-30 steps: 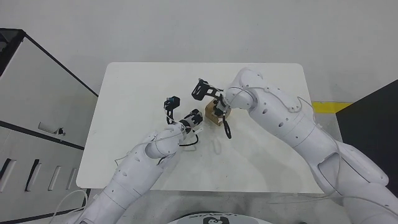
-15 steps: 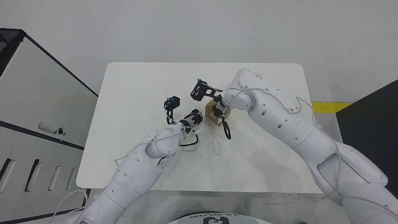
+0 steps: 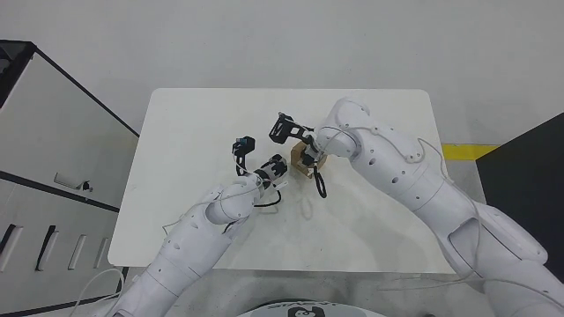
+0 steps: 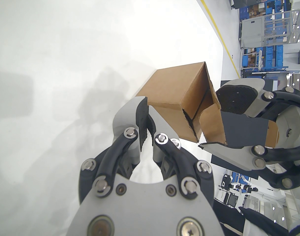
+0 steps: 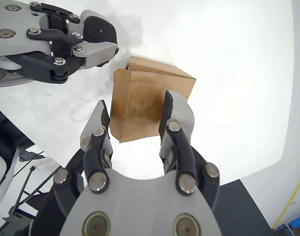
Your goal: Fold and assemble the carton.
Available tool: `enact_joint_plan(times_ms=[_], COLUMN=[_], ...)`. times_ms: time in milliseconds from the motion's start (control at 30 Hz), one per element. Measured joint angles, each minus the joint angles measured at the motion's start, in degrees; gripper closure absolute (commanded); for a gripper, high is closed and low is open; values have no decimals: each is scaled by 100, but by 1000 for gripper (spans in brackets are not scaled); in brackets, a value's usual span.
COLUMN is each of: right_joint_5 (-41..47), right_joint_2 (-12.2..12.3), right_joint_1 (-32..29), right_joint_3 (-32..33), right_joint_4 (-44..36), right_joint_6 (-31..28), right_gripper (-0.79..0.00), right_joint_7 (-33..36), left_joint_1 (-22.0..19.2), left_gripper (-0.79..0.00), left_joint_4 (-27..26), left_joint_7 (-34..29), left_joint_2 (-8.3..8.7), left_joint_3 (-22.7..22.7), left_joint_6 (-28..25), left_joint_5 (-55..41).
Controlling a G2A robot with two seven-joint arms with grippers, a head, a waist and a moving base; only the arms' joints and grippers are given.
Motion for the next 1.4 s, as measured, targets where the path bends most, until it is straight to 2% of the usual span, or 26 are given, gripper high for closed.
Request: enact_joint_plan(times_ms=[67, 300, 667, 867, 1100, 1400], right_joint_5=[-5, -50, -132, -155, -180, -224], right_joint_2=[-5, -27, -60, -67, -68, -61], right_joint_1=[-5, -10, -25, -42, -69, -89], right_joint_3=[5, 16, 34, 74, 134, 234], right_joint_4=[4, 45, 111, 126, 124, 92], right_joint_6=[8, 11, 34, 36, 33, 47], right_gripper=[-480, -329, -246, -71, -3, 0], right_joint_7=[-5, -24, -81, -99, -98, -106], left_joint_1=[0, 0, 0, 0, 0, 0], left_gripper=[0, 0, 0, 0, 0, 0], left_joint_4=[0, 0, 0, 0, 0, 0], left_joint_7=[0, 0, 0, 0, 0, 0], left_joint_2=[0, 0, 0, 0, 0, 0], left_joint_3=[0, 0, 0, 0, 0, 0], left_joint_6=[0, 0, 0, 0, 0, 0], left_joint_5=[0, 0, 0, 0, 0, 0])
